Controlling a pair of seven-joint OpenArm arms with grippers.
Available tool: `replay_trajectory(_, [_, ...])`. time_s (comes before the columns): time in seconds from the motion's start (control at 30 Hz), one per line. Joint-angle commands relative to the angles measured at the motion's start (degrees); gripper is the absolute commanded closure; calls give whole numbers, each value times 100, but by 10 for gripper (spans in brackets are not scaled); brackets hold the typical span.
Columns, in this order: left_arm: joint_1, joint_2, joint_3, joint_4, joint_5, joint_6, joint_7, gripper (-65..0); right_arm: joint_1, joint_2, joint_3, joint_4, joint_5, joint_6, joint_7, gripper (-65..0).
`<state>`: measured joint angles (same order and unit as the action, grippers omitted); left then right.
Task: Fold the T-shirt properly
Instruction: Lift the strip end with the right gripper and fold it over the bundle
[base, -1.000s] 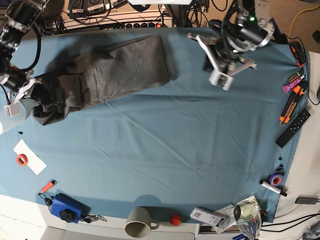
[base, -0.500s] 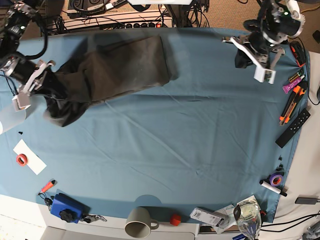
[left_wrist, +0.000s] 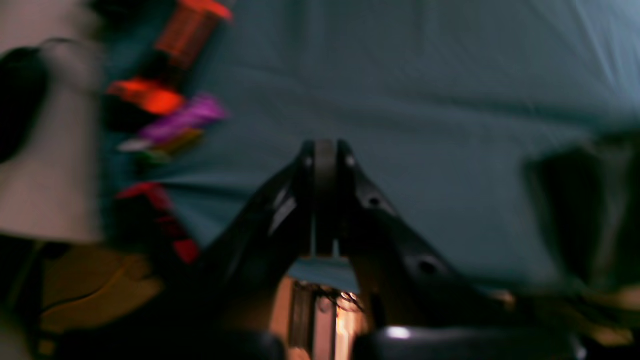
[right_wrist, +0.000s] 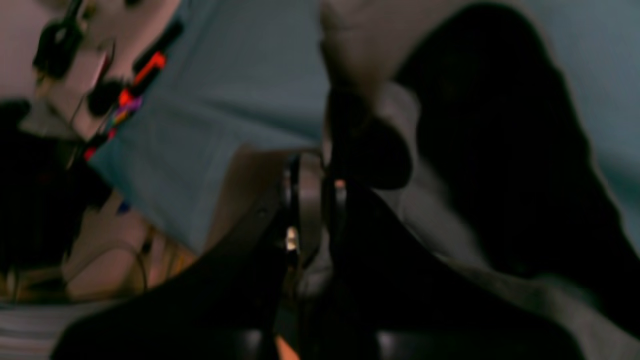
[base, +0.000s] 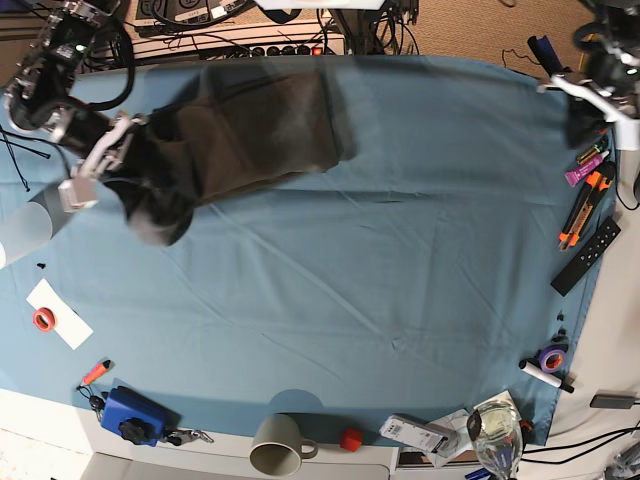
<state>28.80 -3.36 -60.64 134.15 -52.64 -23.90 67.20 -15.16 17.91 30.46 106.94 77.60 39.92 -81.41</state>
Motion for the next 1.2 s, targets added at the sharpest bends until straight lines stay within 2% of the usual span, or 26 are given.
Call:
replay_trajectory(0.0, [-7, -46, -157, 85, -227, -26, -122, 0, 42, 79, -127, 96, 52, 8, 141, 0])
replay_trajectory(0.13, [-7, -44, -286, 85, -420, -302, -68, 0, 42, 22, -754, 96, -319, 8, 141, 0])
replay_trajectory(0.5, [-7, -31, -286, 85, -463, -297, -42, 0, 144, -752, -1685, 98, -431, 8, 141, 0])
replay_trajectory(0.7, [-7, -28, -286, 85, -466, -297, -122, 0, 199, -951, -2197, 96, -1875, 8, 141, 0])
replay_trajectory(0.83, [-9, -28, -286, 85, -466, -297, -125, 0, 199, -953, -2634, 96, -2214, 8, 141, 0])
replay_trajectory(0.93, [-9, -28, -286, 85, -463, -297, -122, 0, 197, -953, -2863, 96, -2223, 8, 141, -109])
replay_trajectory(1.0, [-9, -31, -286, 85, -466, -297, -122, 0, 197, -951, -2933, 96, -2218, 8, 141, -158])
replay_trajectory(1.07, [-7, -28, -286, 85, -463, -299, -122, 0, 197, -951, -2938, 98, -2059, 8, 141, -159])
replay_trajectory(1.17, [-9, -28, -286, 85, -466, -299, -125, 0, 199, -951, -2929, 240, -1224, 8, 141, -159])
